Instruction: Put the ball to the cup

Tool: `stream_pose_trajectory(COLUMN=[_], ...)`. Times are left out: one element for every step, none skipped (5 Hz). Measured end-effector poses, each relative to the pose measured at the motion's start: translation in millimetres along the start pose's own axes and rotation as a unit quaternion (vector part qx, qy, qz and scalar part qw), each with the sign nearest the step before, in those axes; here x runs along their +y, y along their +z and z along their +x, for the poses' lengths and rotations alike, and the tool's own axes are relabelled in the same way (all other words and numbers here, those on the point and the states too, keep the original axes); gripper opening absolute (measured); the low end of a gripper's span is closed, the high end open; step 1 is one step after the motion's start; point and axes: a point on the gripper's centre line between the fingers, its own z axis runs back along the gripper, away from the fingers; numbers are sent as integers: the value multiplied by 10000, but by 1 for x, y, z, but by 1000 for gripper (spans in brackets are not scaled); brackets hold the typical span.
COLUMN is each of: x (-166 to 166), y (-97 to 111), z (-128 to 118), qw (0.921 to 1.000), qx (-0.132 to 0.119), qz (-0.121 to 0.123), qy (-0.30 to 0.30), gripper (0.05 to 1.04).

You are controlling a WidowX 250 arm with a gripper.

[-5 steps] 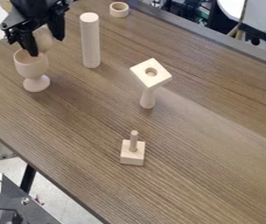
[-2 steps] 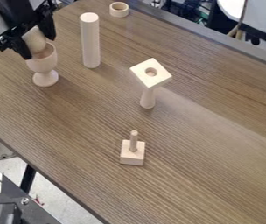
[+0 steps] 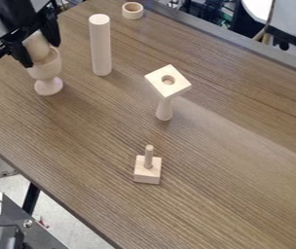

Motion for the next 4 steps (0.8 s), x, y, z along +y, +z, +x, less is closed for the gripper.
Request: stream_pose_trajectory(x=[1,0,-2,-9], y=[0,-1,-1,7], z=[1,-1,-2,-3], qw=[9999,9998,9997,9996], qx=[11,-10,-30,-145], qz=[104,155,181,95], qy=[-40,-84,-158,-233], gripper=[809,1007,1001,1000])
